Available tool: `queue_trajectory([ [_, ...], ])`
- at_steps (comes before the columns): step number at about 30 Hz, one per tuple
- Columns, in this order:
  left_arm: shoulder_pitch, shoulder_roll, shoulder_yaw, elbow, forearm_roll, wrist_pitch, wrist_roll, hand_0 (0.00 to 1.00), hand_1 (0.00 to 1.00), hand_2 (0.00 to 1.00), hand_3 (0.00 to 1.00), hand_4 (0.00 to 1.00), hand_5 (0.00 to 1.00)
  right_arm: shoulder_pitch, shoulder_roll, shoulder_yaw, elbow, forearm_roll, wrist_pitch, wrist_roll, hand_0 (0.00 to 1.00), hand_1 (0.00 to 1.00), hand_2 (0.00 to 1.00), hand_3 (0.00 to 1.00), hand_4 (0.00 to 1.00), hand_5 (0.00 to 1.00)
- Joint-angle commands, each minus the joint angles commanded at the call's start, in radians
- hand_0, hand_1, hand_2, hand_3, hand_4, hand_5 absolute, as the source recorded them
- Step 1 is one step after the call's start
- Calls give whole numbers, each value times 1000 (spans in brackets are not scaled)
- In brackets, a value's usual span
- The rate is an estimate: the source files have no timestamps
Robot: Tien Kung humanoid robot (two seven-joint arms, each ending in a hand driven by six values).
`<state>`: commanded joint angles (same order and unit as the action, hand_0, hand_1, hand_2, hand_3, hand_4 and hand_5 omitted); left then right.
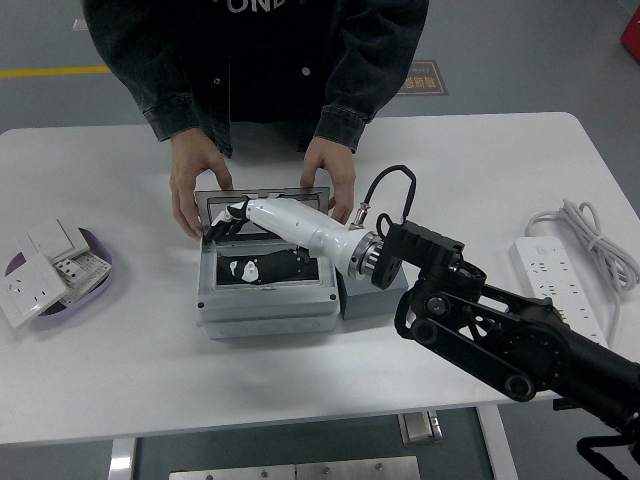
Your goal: Pick up the cylinder from the cube,place it in the box,flap close box
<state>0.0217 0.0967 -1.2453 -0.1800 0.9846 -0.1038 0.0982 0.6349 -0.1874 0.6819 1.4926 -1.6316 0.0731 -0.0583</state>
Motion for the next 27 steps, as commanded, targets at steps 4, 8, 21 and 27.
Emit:
queue_trajectory([
  [4, -3, 2, 3, 0, 0, 0, -1, 637, 673, 676, 710, 765, 319, 53, 1, 22, -54, 99, -14, 13, 751, 688, 692, 697, 605, 352],
  [8, -5, 4, 4, 0, 2, 0, 0, 637, 673, 676, 710, 765, 319, 102, 11, 34, -132, 156, -26, 31, 751, 688, 692, 697, 605, 352],
  [21, -17, 10, 4, 0, 13, -1, 2, 637, 674, 676, 712, 766, 321, 218, 18, -94, -415, 252, -48, 92, 733, 679, 684, 694, 612, 355],
  [27, -21, 10, 7, 0, 17, -3, 1, 637, 673, 676, 711, 766, 322, 217, 10, -129, -458, 268, -55, 107, 710, 673, 680, 693, 614, 356],
])
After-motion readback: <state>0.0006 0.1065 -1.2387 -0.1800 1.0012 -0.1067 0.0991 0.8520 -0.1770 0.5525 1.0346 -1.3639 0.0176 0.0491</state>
